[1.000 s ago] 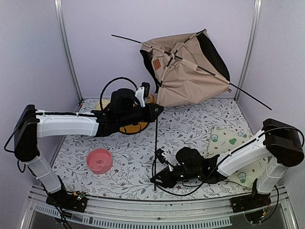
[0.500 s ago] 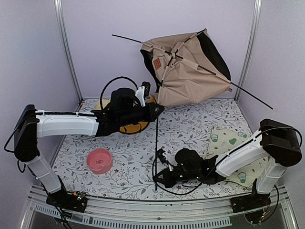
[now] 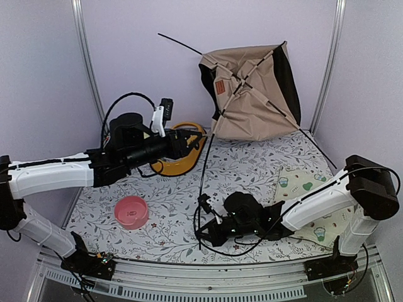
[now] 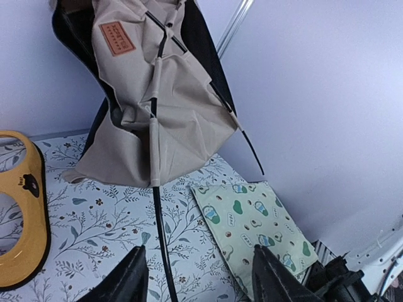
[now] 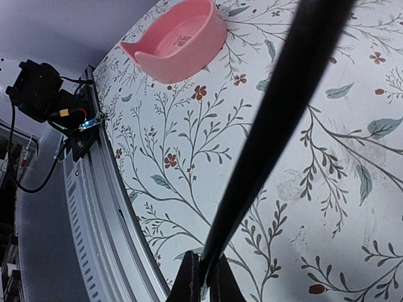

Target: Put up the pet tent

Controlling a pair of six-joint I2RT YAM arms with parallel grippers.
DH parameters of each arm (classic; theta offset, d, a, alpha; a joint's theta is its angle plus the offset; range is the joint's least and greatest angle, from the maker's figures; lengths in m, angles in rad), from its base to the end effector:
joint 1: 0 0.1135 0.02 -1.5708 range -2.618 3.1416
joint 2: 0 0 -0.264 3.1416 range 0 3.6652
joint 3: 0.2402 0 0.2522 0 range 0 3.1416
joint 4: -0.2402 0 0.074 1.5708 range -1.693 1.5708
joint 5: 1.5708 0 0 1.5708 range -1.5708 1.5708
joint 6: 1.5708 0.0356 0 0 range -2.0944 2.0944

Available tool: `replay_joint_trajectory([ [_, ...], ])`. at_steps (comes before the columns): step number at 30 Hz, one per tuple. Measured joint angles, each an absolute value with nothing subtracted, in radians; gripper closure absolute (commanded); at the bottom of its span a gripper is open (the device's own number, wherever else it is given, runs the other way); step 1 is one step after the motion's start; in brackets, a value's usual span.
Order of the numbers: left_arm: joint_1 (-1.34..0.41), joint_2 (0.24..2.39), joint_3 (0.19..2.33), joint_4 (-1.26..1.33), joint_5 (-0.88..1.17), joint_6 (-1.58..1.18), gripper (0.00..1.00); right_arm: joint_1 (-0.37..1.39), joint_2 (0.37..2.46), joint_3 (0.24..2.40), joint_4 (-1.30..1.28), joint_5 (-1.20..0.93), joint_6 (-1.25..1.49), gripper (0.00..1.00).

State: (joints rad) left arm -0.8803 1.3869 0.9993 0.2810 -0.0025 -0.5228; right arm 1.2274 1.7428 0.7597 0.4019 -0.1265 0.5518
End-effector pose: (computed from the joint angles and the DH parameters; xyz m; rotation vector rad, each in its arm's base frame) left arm 0.2104 -0.2545 0.3243 0.3163 1.7619 -1.0366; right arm 0.1110 0.3238 0.1430 -0.8673 2.2231 1.0947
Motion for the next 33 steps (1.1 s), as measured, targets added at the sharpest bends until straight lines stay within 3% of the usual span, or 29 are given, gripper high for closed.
replay_joint_trajectory([
  [5, -0.841, 1.251, 0.882, 0.253, -0.014, -0.519, 0.42, 1.227, 1.741, 0.813, 0.352, -0.126, 0.511, 1.0],
  [10, -0.78, 1.269, 0.791, 0.283, -0.048, -0.434, 0.39, 1.227, 1.699, 0.827, 0.303, -0.126, 0.477, 1.0],
  [25, -0.734, 1.649, 0.739, 0.831, -0.032, 0.091, 0.36, 1.227, 1.539, 0.83, 0.208, -0.127, 0.43, 1.0],
  [33, -0.71, 1.834, 0.904, 0.925, 0.019, 0.234, 0.37, 1.227, 1.484, 0.819, 0.181, -0.128, 0.427, 1.0],
])
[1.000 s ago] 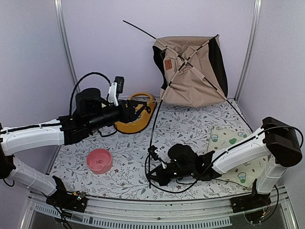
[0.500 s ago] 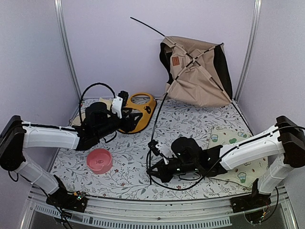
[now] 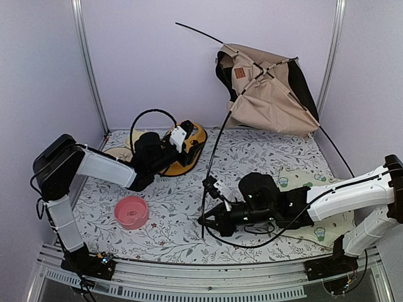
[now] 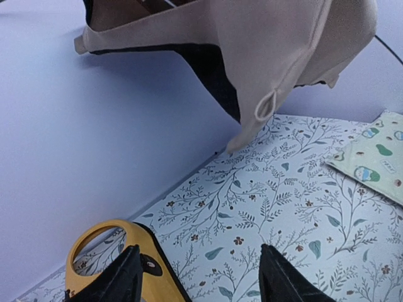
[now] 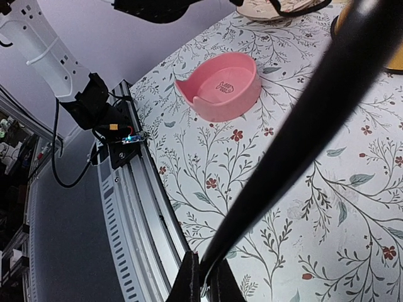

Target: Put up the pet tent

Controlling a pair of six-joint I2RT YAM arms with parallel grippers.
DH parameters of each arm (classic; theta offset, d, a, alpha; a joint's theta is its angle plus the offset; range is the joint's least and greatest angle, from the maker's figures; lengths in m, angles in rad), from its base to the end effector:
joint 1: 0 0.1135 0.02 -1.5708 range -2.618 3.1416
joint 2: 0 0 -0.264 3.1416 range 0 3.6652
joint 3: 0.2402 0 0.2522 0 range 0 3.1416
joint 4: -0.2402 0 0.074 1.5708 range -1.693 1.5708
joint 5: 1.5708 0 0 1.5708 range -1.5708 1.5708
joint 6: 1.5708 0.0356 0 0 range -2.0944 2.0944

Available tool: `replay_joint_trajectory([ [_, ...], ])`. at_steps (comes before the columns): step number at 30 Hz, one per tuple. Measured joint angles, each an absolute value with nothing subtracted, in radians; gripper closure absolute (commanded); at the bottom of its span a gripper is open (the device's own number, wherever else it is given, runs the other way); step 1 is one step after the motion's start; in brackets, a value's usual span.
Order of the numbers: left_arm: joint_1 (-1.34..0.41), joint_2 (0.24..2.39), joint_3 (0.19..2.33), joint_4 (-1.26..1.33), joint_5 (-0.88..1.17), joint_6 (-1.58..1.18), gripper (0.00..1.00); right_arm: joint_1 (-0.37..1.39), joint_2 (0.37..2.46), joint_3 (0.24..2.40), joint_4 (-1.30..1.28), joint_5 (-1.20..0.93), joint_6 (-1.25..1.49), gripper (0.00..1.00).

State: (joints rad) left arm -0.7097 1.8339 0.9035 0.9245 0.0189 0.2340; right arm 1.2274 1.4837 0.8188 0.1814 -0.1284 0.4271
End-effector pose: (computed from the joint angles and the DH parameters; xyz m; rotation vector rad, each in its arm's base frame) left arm 0.2975 -0.2564 0.2072 0.7360 1.4093 -0.3870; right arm 0.1047 0.3062 0.2218 -0.9600 2.0445 1.1023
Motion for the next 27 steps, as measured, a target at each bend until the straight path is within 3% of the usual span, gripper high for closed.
replay_joint_trajectory([
  [16, -0.705, 1.965, 1.184, 0.807, 0.202, 0.331, 0.51, 1.227, 1.459, 0.811, 0.136, -0.109, 0.43, 1.0],
  [27, -0.705, 2.0, 1.217, 0.757, 0.202, 0.368, 0.55, 1.227, 1.452, 0.811, 0.114, -0.103, 0.429, 1.0],
])
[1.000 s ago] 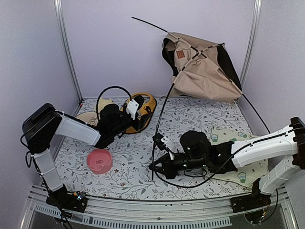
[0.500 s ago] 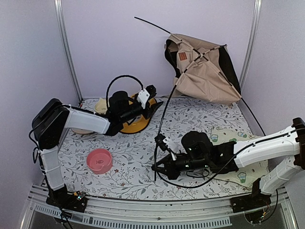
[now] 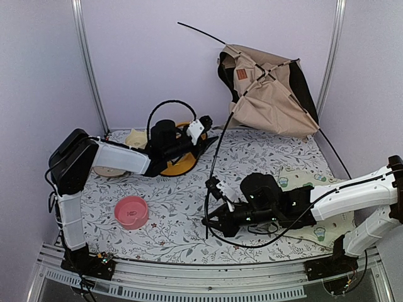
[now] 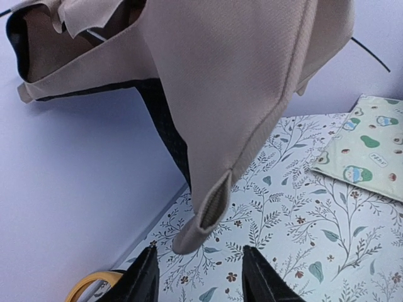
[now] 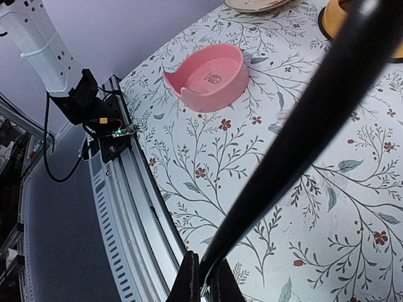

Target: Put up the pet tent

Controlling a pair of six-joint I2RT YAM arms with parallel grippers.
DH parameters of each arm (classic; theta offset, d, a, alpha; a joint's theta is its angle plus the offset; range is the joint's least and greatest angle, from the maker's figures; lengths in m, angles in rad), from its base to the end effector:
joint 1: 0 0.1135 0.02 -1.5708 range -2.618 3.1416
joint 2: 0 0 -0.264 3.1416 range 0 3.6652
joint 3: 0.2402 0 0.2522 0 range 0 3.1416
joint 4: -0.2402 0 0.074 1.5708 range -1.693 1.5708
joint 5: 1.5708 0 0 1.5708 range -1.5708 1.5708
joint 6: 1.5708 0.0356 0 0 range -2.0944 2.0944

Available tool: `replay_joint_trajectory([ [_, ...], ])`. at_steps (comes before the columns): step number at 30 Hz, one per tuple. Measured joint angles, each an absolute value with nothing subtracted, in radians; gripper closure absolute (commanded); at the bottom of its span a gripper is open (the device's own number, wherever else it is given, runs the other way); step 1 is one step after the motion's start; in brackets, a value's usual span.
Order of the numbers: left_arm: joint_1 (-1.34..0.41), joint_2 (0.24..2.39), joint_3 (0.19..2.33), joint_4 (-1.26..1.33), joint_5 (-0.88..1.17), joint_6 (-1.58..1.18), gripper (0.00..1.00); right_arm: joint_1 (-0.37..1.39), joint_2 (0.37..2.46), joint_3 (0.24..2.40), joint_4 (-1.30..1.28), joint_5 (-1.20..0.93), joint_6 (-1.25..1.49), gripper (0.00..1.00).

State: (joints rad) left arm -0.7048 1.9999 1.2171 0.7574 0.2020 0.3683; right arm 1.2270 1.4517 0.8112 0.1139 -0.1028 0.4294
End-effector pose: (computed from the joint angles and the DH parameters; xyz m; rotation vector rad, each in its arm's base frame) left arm 0.3417 -0.3000 0.2206 0.9561 1.2975 -0.4221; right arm 0.1029 0.2983 0.2224 -0.9530 2.0869 1.0518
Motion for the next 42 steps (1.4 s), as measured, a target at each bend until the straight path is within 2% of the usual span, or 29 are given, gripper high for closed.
replay_joint_trajectory([
  [19, -0.7, 2.01, 1.289, 0.719, 0.227, 0.42, 0.68, 1.227, 1.452, 0.813, 0.082, -0.095, 0.428, 1.0],
  [42, -0.698, 2.03, 1.291, 0.721, 0.219, 0.421, 0.71, 1.227, 1.455, 0.844, 0.066, -0.087, 0.421, 1.0],
])
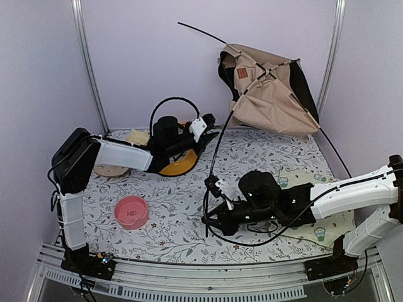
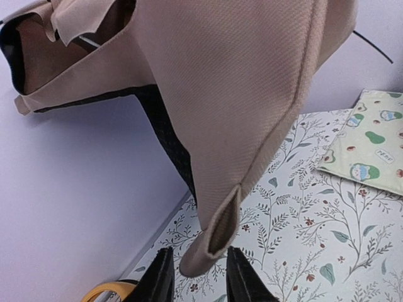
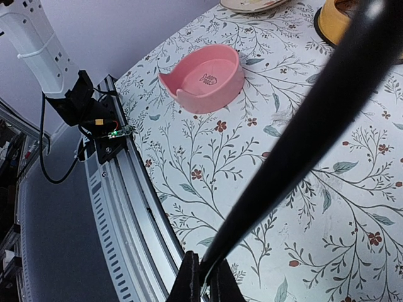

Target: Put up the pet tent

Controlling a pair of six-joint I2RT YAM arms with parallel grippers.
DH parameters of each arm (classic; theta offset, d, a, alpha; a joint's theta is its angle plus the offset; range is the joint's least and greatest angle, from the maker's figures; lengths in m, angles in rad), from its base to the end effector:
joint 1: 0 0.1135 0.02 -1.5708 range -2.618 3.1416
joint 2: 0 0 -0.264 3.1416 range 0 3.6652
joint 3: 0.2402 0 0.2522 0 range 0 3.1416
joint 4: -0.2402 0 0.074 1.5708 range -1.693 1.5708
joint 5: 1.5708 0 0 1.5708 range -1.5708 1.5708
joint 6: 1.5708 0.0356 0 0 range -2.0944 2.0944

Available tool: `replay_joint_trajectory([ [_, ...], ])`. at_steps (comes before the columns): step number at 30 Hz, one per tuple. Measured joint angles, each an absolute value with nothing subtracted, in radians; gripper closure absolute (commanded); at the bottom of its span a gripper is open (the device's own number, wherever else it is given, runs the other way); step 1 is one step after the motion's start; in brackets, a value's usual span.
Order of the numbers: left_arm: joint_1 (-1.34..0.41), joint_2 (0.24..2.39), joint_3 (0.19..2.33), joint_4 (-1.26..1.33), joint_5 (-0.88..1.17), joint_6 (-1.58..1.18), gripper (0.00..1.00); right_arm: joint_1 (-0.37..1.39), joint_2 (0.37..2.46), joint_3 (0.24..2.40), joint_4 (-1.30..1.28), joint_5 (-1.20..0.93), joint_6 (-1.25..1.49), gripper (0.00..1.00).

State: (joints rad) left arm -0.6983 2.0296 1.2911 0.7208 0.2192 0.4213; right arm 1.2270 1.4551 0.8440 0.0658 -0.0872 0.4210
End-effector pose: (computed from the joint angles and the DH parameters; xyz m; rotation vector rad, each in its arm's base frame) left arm 0.3529 -0.3063 0.2277 0.9914 1.2579 -0.3895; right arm 0.1043 0.3006 0.2275 -0.9561 2.0982 1.0207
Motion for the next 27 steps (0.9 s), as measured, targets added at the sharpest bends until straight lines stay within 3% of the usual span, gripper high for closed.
replay_joint_trajectory([
  [16, -0.691, 2.03, 1.291, 0.738, 0.22, 0.415, 0.75, 1.227, 1.466, 0.844, 0.064, -0.086, 0.421, 1.0],
  [24, -0.691, 2.03, 1.291, 0.739, 0.23, 0.411, 0.87, 1.227, 1.475, 0.844, 0.059, -0.083, 0.421, 1.0],
  [27, -0.691, 2.03, 1.291, 0.739, 0.24, 0.408, 0.96, 1.227, 1.475, 0.844, 0.059, -0.082, 0.421, 1.0],
])
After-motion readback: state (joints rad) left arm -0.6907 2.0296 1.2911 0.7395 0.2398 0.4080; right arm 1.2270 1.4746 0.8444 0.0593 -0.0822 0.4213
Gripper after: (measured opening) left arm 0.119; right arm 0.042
